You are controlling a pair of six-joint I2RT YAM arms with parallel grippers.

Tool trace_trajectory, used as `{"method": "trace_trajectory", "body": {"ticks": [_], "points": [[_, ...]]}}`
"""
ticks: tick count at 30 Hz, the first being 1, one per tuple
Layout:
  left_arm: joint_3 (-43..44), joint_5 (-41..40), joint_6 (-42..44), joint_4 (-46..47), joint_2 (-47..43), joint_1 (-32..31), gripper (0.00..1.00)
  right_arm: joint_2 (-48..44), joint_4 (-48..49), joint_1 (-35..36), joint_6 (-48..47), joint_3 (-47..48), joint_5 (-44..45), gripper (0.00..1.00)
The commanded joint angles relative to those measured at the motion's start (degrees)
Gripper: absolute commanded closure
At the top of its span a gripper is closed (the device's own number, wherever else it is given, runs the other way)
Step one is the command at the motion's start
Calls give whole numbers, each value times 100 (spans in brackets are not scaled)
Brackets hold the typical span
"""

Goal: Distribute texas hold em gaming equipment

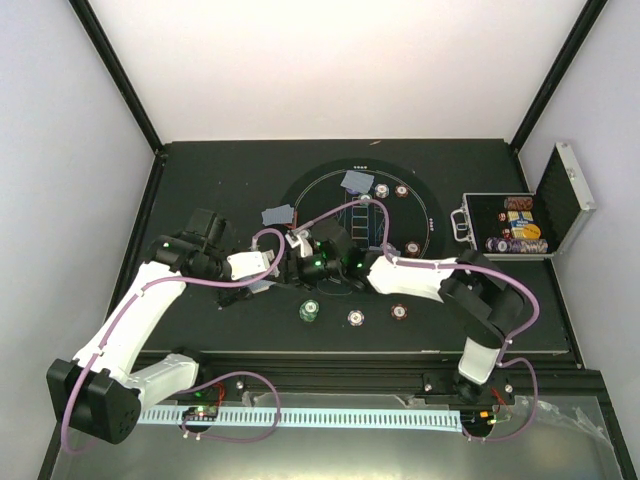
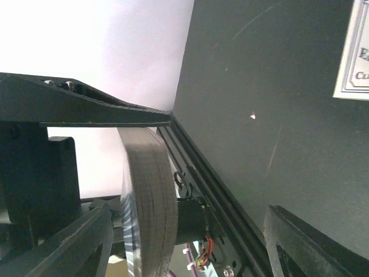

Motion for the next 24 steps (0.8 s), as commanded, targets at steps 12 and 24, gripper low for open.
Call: {"method": "trace_trajectory", "body": {"ticks": [12,24], "points": [[125,105,75,-101,-142,10,98,563,762,-87,328,103,-308,39],[126,109,59,-69,-107,11,98,-201,450,-402,49,-629,-188,67]]}}
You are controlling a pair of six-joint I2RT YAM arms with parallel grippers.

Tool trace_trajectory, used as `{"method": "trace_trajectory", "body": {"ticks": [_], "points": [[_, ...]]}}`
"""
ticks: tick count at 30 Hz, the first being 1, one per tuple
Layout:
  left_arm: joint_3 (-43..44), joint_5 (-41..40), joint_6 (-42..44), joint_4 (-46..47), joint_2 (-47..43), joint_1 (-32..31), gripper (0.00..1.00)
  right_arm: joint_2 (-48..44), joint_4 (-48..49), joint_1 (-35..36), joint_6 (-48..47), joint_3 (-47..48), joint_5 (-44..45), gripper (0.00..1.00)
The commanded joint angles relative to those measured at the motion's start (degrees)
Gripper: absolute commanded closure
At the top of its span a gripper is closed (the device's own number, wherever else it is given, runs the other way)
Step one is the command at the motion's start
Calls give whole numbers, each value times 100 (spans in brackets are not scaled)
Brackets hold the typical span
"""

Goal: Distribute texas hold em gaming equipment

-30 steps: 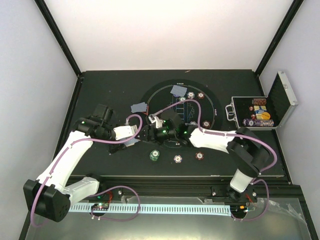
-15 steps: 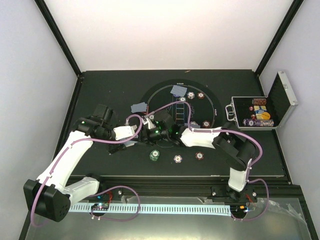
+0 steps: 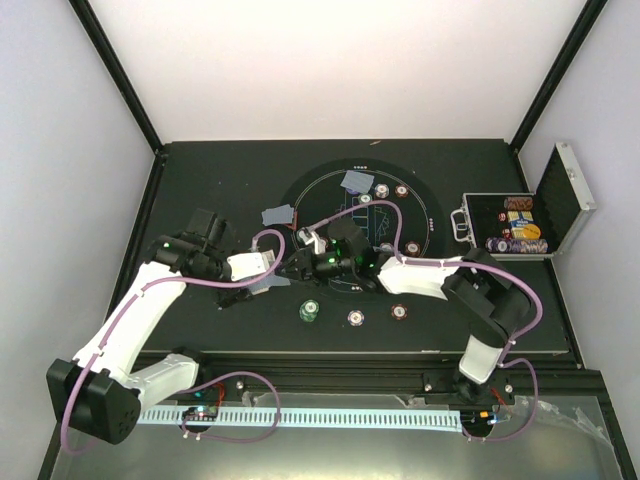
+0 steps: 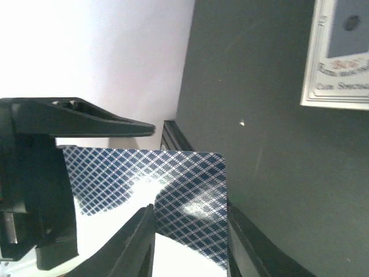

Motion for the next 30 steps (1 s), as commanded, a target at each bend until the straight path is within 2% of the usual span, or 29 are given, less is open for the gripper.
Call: {"method": "trace_trajectory", "body": {"ticks": [1,4,7,12,21,25,30], "points": [[131,129,56,-13,-96,10,98,-231,-425,-52,-220,-153,177,71],[133,134,43,-3,-87,10,98,-338,-502,-59,-226,-136,203,82],[123,134,46,4,-88,10,99,-455,-382,-70,-140,-144,178,89],[103,110,48,35,-77,10,99,-667,162,-142,235,-328,58,94],[98,37,76,63,-51,10,99,-1604,258,-754,314,-1231,4,99],[111,32,84,47,-50,15,99,-2250,-267,-1509,1,-1753,-112,99],[138,37,83,15,-47,12,98,-3003,-2082,-2743,-1064,-2071,-17,99]]}}
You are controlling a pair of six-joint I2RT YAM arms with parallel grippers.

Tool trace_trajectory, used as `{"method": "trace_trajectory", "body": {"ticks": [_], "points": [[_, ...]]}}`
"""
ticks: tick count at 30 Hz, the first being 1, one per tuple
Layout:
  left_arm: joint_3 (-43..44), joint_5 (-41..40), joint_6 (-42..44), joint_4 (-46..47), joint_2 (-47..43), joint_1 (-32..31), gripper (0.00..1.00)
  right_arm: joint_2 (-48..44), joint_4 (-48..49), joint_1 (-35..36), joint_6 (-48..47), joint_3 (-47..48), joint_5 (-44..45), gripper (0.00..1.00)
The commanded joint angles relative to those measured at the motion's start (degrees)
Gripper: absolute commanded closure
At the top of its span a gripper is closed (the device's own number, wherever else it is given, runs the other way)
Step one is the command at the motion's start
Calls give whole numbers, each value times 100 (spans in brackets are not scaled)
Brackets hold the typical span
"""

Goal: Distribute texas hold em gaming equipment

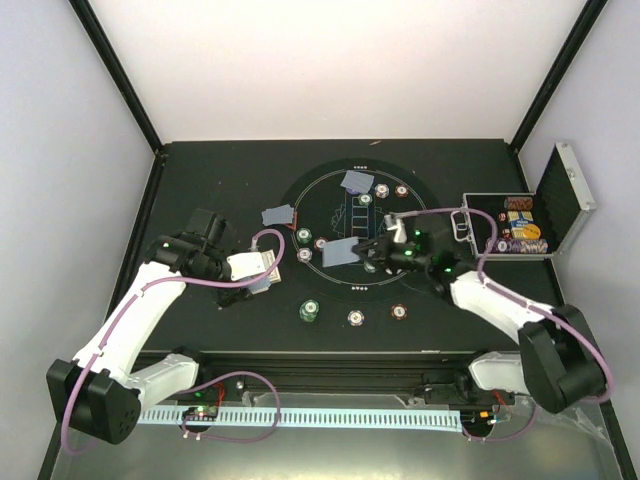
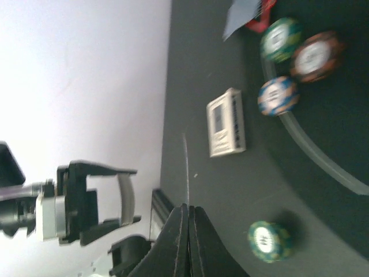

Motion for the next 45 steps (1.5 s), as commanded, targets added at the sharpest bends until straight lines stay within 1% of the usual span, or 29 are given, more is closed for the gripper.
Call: {"method": "trace_trajectory", "body": {"ticks": [1,4,8,15,18,19,21,25,29,32,34,36,40,43,45], "points": [[146,46,73,-11,-45,10,98,-525,-1749,-1008,-1145,-185,61,99],[174,67,63,-27,-46,10,98,-614,-2385,-1645,-1740,-285,231,99],[184,55,71,-39,-54,5,99,-407,-2400,-2215,-2028,-507,224,99],[192,20,89,-67,-62,10,98,395,-1892,-2370,-2083,-558,77,99],[192,6,97,-79,-63,10,98,603,-1899,-2380,-2146,-526,159,98],[195,4,98,-75,-64,10,99,629,-1968,-2378,-2186,-511,246,95],[192,8,108,-83,-63,10,98,590,-2294,-2376,-2314,-448,561,83],[218,53,116,-94,-38,9,98,165,-2962,-2374,-2517,-328,1191,66],[236,115,120,-112,-19,10,98,-355,-3472,-2304,-2525,-147,1577,56],[252,161,117,-112,-19,10,98,-642,-3577,-1891,-2307,85,1568,46],[260,187,120,-118,-19,10,98,-709,-3416,-1385,-2028,241,1450,40],[271,205,125,-129,-19,10,98,-655,-3053,-771,-1684,429,1256,35],[288,214,125,-163,-23,6,98,-99,-2081,509,-1095,905,798,25],[267,215,125,-188,-33,10,98,413,-1238,1157,-700,1216,486,22],[258,209,128,-203,-52,10,98,792,-859,1503,-512,1443,348,22]]}}
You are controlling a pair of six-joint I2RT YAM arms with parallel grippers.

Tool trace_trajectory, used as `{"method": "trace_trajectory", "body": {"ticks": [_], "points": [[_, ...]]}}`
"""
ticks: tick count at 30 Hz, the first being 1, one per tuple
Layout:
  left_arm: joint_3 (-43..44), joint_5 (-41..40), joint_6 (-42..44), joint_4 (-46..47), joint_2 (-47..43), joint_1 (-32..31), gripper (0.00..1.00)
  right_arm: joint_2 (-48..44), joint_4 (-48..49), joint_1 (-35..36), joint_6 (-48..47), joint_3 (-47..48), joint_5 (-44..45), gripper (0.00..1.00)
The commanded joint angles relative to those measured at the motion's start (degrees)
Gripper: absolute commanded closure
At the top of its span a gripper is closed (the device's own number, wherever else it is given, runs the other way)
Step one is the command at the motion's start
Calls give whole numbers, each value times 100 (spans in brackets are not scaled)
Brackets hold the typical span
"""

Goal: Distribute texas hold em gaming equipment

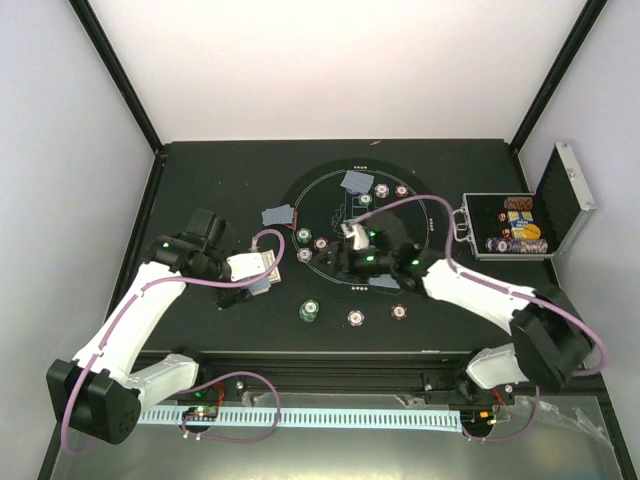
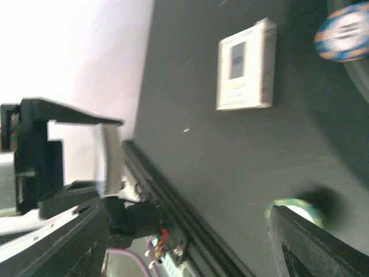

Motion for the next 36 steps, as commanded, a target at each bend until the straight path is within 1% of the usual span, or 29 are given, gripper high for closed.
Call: {"method": "trace_trajectory", "body": {"ticks": [1,4,8,15,25,29,36], "points": [[252,147,125,-171,-59,10,98,719,1312,716,716,478,-528,22],[265,152,122,-177,-71,10,98,1199,1680,1038,925,744,-633,22],[281,152,130,-189,-57,8,98,1698,2283,1300,1207,933,-769,22],[288,139,138,-202,-66,10,98,2283,3086,1485,1640,1034,-926,23],[273,149,127,-196,-69,10,98,3082,3491,1586,1931,1505,-1164,24],[274,122,136,-212,-91,10,98,3275,3476,1570,1933,1545,-1214,28],[274,86,151,-220,-129,10,99,3205,3597,1303,1927,1085,-1240,41]]}}
